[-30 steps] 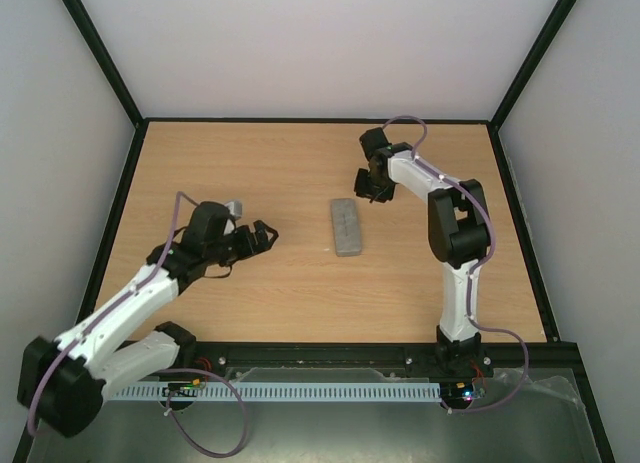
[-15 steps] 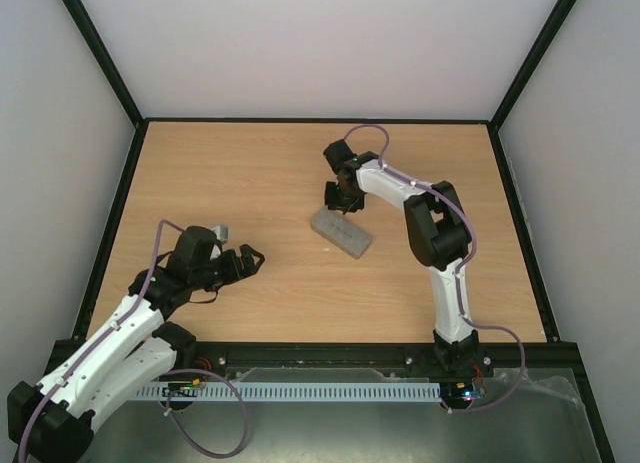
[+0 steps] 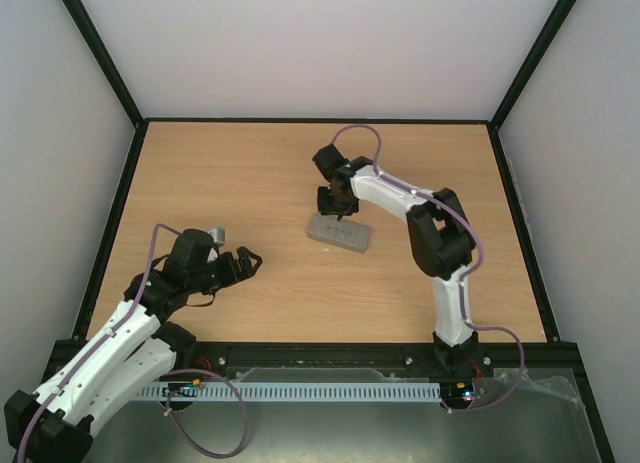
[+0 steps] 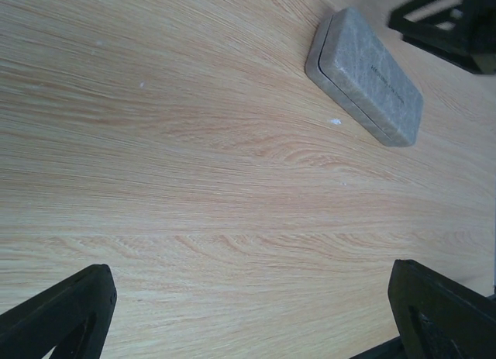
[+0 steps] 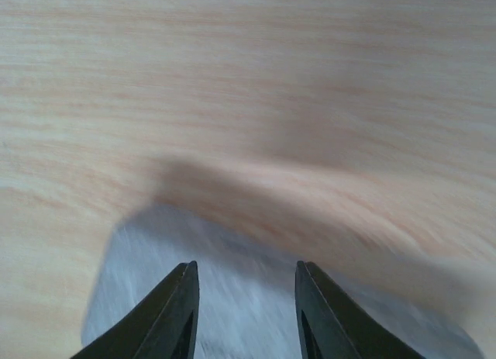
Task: Organize the sunglasses
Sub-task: Adjust the sunglasses case at the center of the board.
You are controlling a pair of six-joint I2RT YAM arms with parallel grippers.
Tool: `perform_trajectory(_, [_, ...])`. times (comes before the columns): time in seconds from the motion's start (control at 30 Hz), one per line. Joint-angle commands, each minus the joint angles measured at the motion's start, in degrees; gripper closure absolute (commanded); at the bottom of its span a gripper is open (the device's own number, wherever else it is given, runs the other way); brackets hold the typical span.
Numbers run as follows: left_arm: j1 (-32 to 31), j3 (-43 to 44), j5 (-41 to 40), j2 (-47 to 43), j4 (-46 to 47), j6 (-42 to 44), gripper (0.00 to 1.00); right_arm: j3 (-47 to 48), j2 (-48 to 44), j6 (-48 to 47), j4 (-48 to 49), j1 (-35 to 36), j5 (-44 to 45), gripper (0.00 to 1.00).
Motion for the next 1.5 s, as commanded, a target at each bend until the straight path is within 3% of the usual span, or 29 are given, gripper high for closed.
perform_trajectory(0.0, [0.26, 2.58, -1.50, -0.74, -2.66, -0.35, 0.01, -9.63, -13.95, -0.02, -1.65, -0.31, 2.98, 0.64])
perform_trajectory(0.3, [0.35, 5.79, -3.93, 1.68, 0.06, 0.86, 0.01, -35.25, -33.04, 4.47, 4.00, 0.25, -0.37, 0.63])
perform_trajectory(0.5, [0.73, 6.11, -7.31, 5.28, 1.90, 3.08, 0.01, -41.05, -34.40, 4.33, 6.91, 0.65, -1.61, 0.63])
perform_trajectory(1.13, [0.79, 7.46, -9.90, 10.51, 6.34, 8.14, 0.01, -32.36, -19.37, 2.46, 9.05, 0.58, 3.60, 0.62])
perform_trajectory(1.47, [0.93, 8.21, -12.87, 12.66, 7.48, 9.42, 0.01, -31.25, -18.83, 1.45, 7.48, -0.51, 5.81, 0.62])
